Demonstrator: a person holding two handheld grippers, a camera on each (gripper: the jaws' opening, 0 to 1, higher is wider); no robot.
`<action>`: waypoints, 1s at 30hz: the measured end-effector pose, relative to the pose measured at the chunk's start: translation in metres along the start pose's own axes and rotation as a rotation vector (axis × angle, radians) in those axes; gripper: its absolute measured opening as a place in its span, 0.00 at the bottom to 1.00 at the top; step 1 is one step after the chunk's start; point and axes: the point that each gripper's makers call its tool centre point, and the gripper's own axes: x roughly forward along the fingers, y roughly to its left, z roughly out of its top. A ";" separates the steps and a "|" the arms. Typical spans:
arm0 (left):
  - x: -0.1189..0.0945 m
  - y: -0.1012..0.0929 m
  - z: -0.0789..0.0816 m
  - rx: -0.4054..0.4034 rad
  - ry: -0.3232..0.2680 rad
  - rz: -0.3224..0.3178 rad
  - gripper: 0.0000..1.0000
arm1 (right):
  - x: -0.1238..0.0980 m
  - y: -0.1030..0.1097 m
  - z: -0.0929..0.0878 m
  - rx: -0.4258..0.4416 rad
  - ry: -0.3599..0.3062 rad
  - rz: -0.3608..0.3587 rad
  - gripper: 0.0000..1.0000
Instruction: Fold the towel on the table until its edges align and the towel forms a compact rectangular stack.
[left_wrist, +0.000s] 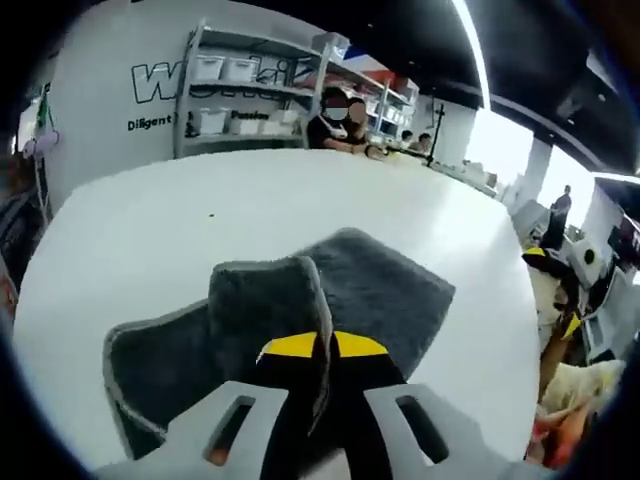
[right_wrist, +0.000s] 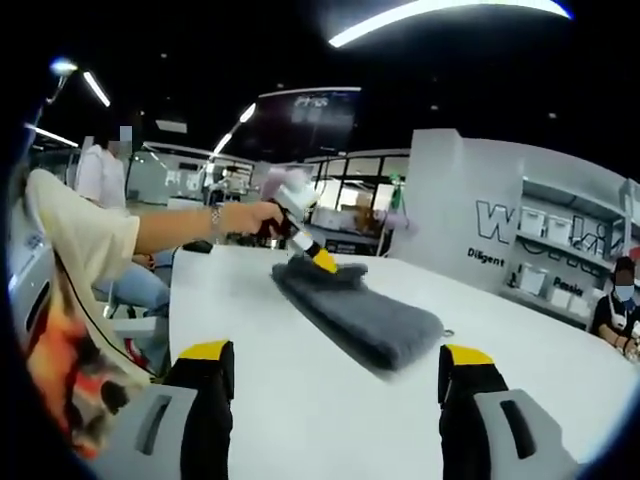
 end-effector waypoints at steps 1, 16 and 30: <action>0.003 0.006 -0.002 0.016 0.019 -0.003 0.04 | 0.000 0.000 0.000 0.001 0.000 -0.001 0.85; -0.007 -0.004 0.000 0.062 -0.007 0.075 0.37 | -0.003 -0.001 0.002 0.003 -0.012 -0.009 0.84; -0.071 0.118 0.009 -0.222 -0.137 0.322 0.27 | -0.002 -0.002 0.000 0.007 -0.009 -0.003 0.84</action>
